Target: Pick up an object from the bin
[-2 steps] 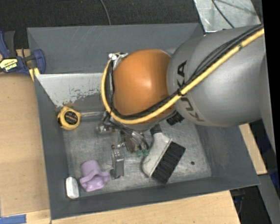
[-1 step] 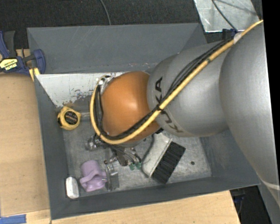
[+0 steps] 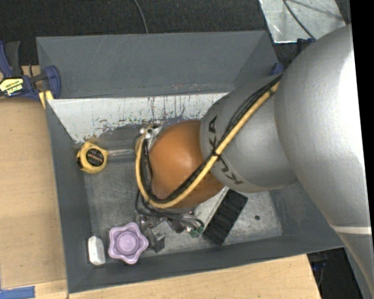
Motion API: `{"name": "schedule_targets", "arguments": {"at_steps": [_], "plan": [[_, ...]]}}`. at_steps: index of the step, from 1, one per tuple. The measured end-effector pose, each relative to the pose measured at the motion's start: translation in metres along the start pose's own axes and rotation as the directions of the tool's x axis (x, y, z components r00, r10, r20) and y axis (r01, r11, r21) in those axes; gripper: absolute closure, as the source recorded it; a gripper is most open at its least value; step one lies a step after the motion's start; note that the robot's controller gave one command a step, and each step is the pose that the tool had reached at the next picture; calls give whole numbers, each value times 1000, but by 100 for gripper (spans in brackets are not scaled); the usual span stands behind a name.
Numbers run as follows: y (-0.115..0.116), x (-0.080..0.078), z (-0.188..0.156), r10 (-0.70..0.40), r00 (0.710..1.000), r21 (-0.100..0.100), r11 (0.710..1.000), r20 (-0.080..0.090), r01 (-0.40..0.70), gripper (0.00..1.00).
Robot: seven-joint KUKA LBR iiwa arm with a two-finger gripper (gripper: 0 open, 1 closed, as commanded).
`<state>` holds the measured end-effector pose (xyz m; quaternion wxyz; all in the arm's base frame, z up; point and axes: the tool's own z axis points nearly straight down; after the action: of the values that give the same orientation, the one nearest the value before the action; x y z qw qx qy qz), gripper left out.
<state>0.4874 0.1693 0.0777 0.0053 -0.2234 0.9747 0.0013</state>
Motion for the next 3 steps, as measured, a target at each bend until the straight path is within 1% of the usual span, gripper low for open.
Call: {"name": "schedule_targets", "arguments": {"at_steps": [1, 2, 3], "plan": [[-1, -2, -1, 2, 1000, 2, 1000, 8, -2, 0], [-1, -2, -1, 2, 1000, 2, 1000, 8, -2, 0], [7, -18, 2, 55, 998, 4, 998, -4, -55, 0]]}}
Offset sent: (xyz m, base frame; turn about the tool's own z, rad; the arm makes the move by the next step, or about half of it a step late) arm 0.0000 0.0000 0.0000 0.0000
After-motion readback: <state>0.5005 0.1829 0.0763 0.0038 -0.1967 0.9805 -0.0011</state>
